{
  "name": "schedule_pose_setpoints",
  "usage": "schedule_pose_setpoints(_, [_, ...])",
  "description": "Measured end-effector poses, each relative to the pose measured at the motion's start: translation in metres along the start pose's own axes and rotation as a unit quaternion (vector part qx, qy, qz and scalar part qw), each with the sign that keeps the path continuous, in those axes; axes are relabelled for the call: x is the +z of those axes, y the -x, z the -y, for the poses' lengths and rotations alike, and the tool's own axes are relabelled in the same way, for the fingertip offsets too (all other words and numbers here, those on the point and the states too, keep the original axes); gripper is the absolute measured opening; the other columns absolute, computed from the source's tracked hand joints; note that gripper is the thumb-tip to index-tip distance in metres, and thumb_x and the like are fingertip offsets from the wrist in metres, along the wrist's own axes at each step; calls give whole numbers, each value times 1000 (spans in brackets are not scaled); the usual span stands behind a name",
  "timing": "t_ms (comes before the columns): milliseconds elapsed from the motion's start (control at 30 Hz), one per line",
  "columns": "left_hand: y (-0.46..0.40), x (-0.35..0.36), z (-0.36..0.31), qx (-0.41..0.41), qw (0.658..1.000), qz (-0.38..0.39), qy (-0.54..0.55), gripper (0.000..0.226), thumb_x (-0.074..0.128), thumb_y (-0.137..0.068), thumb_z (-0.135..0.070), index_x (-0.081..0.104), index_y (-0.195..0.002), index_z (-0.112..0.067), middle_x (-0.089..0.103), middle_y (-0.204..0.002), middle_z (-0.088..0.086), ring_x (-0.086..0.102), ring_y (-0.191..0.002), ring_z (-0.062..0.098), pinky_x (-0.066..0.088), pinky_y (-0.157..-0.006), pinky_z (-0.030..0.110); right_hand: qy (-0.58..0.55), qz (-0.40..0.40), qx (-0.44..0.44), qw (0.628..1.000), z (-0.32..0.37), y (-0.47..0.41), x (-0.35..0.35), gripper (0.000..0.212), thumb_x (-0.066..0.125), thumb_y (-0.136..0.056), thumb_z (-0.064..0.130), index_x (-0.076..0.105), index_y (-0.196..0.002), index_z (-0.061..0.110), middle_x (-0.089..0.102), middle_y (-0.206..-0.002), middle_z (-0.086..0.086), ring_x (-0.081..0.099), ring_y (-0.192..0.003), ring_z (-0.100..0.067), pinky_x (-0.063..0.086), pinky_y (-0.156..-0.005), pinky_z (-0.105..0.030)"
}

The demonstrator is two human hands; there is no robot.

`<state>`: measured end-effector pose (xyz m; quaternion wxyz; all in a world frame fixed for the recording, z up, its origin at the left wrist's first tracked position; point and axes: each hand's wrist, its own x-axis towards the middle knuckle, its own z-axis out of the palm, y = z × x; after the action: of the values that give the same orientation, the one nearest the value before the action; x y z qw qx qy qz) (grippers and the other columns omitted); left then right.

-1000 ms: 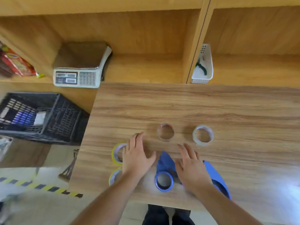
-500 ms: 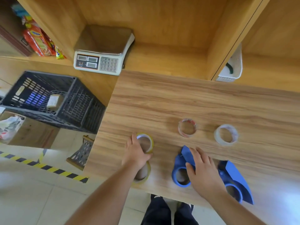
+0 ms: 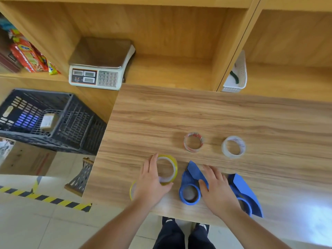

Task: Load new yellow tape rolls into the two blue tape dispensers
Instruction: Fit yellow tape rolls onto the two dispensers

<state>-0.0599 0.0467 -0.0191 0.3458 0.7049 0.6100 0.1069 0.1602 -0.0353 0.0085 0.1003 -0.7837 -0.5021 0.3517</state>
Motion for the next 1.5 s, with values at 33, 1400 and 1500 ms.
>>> schedule_pose_setpoints(33, [7, 4, -5, 7, 1000, 3, 0, 115, 88, -67, -43, 17, -158, -31, 34, -150, -10, 35, -139, 12, 39, -106, 26, -5, 4, 2, 1000, -2, 0, 0, 57, 50, -101, 32, 27, -153, 37, 37, -155, 7, 39, -137, -26, 40, -110, -40])
schedule_pose_setpoints(1400, [77, 64, -7, -54, 998, 34, -2, 90, 71, -83, -56, 28, -156, -26, 37, -150, -7, 34, -142, 16, 35, -114, 32, 7, 78, 2, 997, -41, 11, -3, 55, 43, -102, 36, 29, -154, 28, 42, -149, 1, 41, -134, -23, 39, -109, -38])
schedule_pose_setpoints(1500, [83, 36, 19, -69, 997, -11, -22, 91, 60, -76, -68, 37, -151, -22, 45, -142, -3, 43, -134, 23, 40, -109, 36, 31, 56, -12, 998, -25, 8, -2, 59, 44, -102, 37, 25, -157, 25, 36, -155, 2, 34, -139, -24, 33, -115, -39])
